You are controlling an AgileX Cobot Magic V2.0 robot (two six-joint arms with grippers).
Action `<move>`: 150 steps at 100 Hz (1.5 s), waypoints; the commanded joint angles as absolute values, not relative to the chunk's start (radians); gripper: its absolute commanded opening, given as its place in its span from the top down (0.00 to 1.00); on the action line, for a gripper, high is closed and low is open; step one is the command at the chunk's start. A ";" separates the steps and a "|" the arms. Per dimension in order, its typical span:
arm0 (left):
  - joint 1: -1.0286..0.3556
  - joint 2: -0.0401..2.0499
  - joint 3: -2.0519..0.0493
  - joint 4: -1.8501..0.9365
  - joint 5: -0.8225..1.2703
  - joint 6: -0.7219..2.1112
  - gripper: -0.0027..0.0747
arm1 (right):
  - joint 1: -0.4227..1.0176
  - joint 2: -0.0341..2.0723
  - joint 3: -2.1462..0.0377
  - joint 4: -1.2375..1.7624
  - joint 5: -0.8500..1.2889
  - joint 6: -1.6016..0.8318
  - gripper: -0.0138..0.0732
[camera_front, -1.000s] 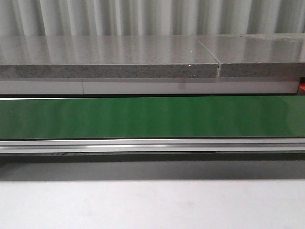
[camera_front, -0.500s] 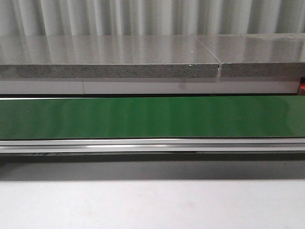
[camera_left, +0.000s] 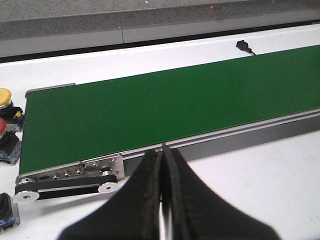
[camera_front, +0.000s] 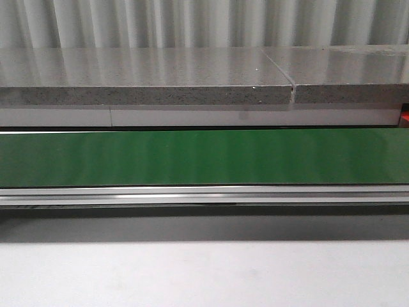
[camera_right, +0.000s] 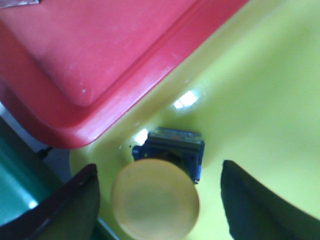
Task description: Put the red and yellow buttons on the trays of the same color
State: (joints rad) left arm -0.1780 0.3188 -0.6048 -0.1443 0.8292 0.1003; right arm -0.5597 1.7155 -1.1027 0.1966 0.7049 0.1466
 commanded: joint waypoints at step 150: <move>-0.187 0.329 -0.631 -0.161 0.760 0.103 0.99 | 0.199 0.827 -0.858 -0.042 0.707 0.087 0.92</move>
State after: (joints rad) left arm -0.1780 0.3188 -0.6048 -0.1443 0.8292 0.1003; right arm 0.1877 0.9002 -0.8930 -0.0278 0.7894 0.0978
